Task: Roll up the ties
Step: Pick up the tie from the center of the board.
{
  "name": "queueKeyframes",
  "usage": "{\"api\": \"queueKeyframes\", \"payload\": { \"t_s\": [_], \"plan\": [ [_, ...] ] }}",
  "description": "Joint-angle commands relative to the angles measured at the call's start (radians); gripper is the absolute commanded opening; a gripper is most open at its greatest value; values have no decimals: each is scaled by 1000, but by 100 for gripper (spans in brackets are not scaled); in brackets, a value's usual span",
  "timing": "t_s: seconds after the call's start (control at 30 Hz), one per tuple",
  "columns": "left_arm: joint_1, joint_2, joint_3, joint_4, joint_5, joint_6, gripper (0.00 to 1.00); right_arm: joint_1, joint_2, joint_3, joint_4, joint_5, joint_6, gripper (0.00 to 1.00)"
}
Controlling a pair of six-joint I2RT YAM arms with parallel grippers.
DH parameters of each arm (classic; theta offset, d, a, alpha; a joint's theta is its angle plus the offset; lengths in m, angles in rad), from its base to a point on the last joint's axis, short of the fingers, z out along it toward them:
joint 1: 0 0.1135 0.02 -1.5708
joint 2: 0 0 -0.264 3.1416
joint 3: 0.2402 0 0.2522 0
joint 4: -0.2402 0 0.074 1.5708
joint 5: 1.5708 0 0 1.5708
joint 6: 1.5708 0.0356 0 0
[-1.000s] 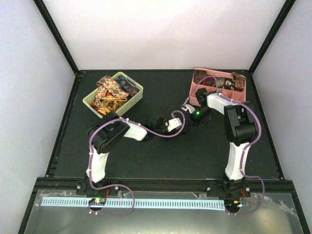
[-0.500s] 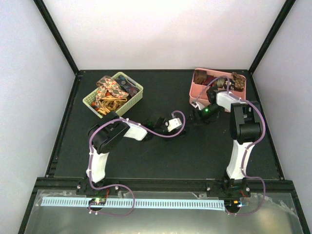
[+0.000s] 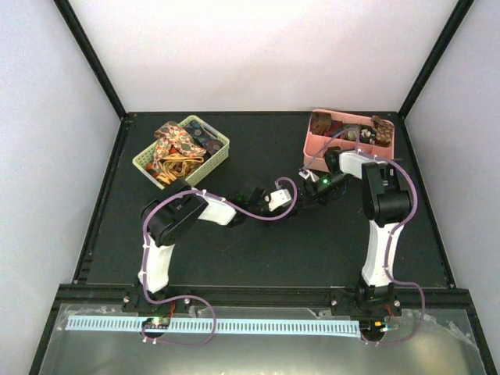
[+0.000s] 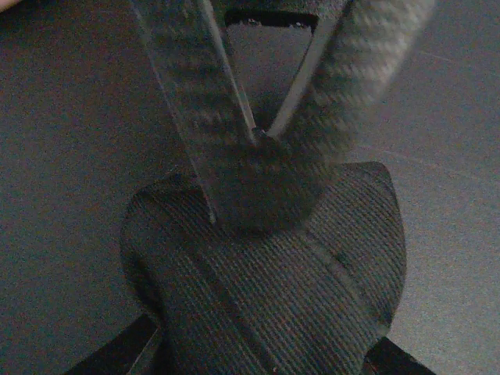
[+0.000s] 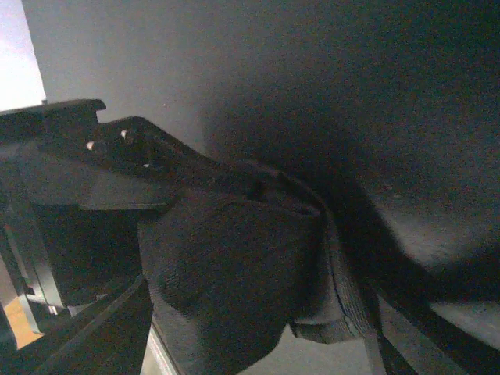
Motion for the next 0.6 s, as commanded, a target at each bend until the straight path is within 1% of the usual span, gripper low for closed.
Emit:
{"api": "queueKeyframes", "payload": {
  "t_s": [0.0, 0.2, 0.23, 0.33, 0.37, 0.5, 0.57],
  "plan": [
    [-4, 35, -16, -162, -53, 14, 35, 23, 20, -13, -25, -65, -55, 74],
    [-4, 39, -16, -161, -51, 14, 35, 22, -12, -24, -22, -99, -80, 62],
    [-4, 40, -16, -161, -50, 15, 35, 22, -15, -26, -18, -98, -77, 62],
    [-4, 39, -15, -162, -51, 15, 35, 29, -19, -30, -5, -89, -70, 67],
    [-4, 38, -15, -162, -52, 15, 35, 34, -21, -29, -3, -82, -71, 64],
    [-4, 39, -16, -160, -51, 13, 35, 44, -33, -29, 11, -33, -59, 42],
    [-4, 41, -15, -159, -52, 13, 35, 44, -40, -30, 22, -17, -53, 35]
  ]
}}
